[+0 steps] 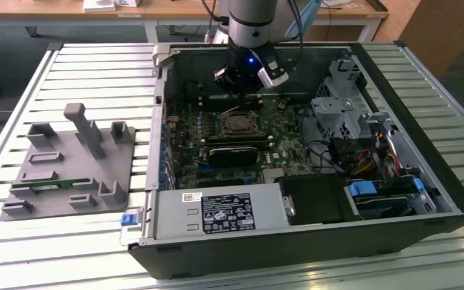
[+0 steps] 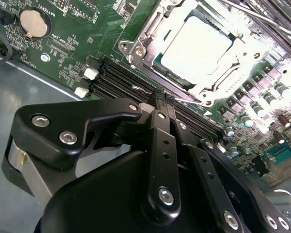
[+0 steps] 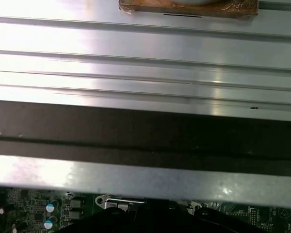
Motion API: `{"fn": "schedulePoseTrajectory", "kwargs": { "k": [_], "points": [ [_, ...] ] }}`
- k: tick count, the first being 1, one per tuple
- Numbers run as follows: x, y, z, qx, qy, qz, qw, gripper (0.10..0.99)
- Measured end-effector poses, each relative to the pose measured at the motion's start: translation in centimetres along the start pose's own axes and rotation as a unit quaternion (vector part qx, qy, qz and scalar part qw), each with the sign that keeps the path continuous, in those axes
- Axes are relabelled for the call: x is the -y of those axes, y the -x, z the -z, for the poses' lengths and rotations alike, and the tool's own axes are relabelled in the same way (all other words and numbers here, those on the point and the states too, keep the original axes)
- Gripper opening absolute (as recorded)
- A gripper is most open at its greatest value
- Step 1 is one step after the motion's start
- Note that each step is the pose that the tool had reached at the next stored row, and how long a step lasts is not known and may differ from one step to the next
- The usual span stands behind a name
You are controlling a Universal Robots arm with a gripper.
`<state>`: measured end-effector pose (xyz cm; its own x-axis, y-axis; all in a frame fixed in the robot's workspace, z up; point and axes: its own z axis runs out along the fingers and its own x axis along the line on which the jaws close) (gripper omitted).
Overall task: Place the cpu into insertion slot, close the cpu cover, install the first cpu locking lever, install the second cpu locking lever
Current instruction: 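Install the first cpu locking lever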
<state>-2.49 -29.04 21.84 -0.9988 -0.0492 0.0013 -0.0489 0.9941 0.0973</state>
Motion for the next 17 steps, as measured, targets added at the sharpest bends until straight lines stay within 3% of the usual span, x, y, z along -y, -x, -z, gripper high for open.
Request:
{"fn": "schedulePoseTrajectory", "kwargs": {
  "k": [17],
  "points": [
    [0.17,0.77,-1.71,-0.0001,-0.0024,0.000,1.0000,0.106]
  ]
}}
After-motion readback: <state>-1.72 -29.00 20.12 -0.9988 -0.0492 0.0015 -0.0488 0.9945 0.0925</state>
